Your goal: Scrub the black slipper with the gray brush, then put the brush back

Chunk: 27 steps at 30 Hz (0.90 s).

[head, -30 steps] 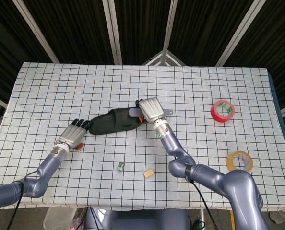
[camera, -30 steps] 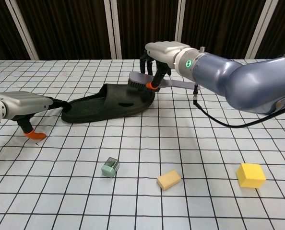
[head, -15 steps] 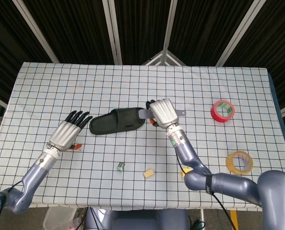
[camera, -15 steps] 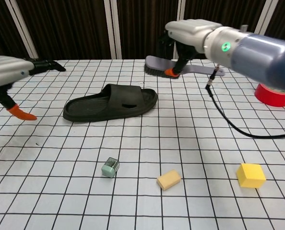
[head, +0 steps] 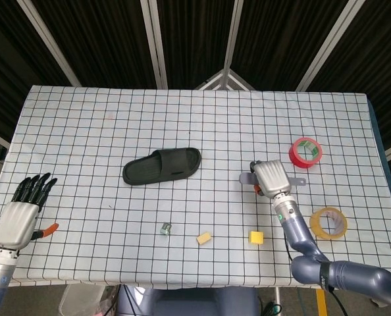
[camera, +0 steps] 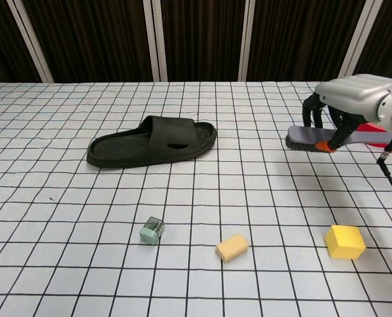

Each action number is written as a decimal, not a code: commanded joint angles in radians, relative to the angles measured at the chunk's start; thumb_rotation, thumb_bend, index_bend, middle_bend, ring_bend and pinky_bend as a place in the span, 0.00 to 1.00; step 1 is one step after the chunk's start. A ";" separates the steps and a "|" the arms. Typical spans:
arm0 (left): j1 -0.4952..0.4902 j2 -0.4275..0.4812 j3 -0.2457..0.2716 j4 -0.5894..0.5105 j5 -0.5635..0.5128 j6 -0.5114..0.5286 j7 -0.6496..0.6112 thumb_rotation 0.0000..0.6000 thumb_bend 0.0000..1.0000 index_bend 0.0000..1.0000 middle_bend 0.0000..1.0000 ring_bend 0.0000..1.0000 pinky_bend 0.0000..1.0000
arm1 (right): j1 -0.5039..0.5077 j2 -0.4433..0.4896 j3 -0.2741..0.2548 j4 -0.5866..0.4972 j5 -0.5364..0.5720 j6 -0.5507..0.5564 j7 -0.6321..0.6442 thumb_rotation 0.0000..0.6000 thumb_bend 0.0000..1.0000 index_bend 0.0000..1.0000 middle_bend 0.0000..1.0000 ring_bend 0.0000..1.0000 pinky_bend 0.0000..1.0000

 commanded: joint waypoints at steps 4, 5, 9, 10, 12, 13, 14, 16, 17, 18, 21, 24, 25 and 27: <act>0.023 -0.038 0.000 0.056 0.015 -0.012 -0.035 1.00 0.11 0.00 0.00 0.00 0.02 | -0.014 -0.016 -0.016 0.024 -0.021 -0.011 0.014 1.00 0.64 0.77 0.65 0.58 0.58; 0.021 -0.044 -0.002 0.063 0.015 -0.025 -0.035 1.00 0.11 0.00 0.00 0.00 0.02 | -0.016 -0.022 -0.018 0.029 -0.025 -0.013 0.014 1.00 0.64 0.76 0.65 0.58 0.58; 0.015 -0.054 -0.010 0.076 0.011 -0.055 -0.031 1.00 0.11 0.00 0.00 0.00 0.02 | -0.019 -0.036 -0.026 0.045 -0.029 -0.022 0.011 1.00 0.64 0.73 0.65 0.57 0.58; 0.013 -0.057 -0.012 0.079 0.008 -0.065 -0.028 1.00 0.11 0.00 0.00 0.00 0.02 | -0.020 -0.042 -0.028 0.052 -0.028 -0.026 0.012 1.00 0.64 0.73 0.65 0.57 0.58; 0.010 -0.062 -0.018 0.085 0.005 -0.082 -0.023 1.00 0.11 0.00 0.00 0.00 0.02 | -0.023 -0.056 -0.031 0.069 -0.029 -0.034 0.017 1.00 0.64 0.72 0.65 0.56 0.58; 0.010 -0.063 -0.020 0.085 0.004 -0.086 -0.022 1.00 0.11 0.00 0.00 0.00 0.02 | -0.024 -0.061 -0.031 0.075 -0.030 -0.036 0.018 1.00 0.64 0.72 0.65 0.56 0.58; 0.011 -0.064 -0.024 0.086 0.004 -0.088 -0.021 1.00 0.11 0.00 0.00 0.00 0.02 | -0.025 -0.068 -0.032 0.084 -0.034 -0.039 0.021 1.00 0.64 0.71 0.65 0.56 0.58; 0.013 -0.065 -0.030 0.086 0.005 -0.087 -0.019 1.00 0.11 0.00 0.00 0.00 0.02 | -0.026 -0.075 -0.033 0.094 -0.040 -0.044 0.025 1.00 0.64 0.69 0.64 0.55 0.58; 0.015 -0.065 -0.033 0.086 0.008 -0.085 -0.019 1.00 0.11 0.00 0.00 0.00 0.02 | -0.027 -0.080 -0.034 0.101 -0.043 -0.047 0.027 1.00 0.64 0.66 0.62 0.54 0.58; 0.016 -0.065 -0.035 0.086 0.010 -0.085 -0.019 1.00 0.11 0.00 0.00 0.00 0.02 | -0.027 -0.082 -0.034 0.104 -0.046 -0.049 0.028 1.00 0.64 0.63 0.59 0.53 0.58; 0.020 -0.065 -0.038 0.087 0.017 -0.086 -0.021 1.00 0.11 0.00 0.00 0.00 0.02 | -0.029 -0.086 -0.034 0.112 -0.050 -0.056 0.031 1.00 0.64 0.52 0.52 0.49 0.56; 0.023 -0.066 -0.042 0.088 0.020 -0.091 -0.021 1.00 0.11 0.00 0.00 0.00 0.02 | -0.030 -0.084 -0.036 0.109 -0.041 -0.070 0.020 1.00 0.64 0.44 0.47 0.45 0.53; 0.023 -0.066 -0.043 0.087 0.021 -0.093 -0.022 1.00 0.11 0.00 0.00 0.00 0.02 | -0.029 -0.082 -0.037 0.107 -0.037 -0.073 0.015 1.00 0.64 0.42 0.46 0.44 0.53; 0.024 -0.065 -0.045 0.087 0.024 -0.097 -0.027 1.00 0.11 0.00 0.00 0.00 0.02 | -0.028 -0.076 -0.037 0.100 -0.029 -0.079 0.003 1.00 0.64 0.35 0.43 0.41 0.51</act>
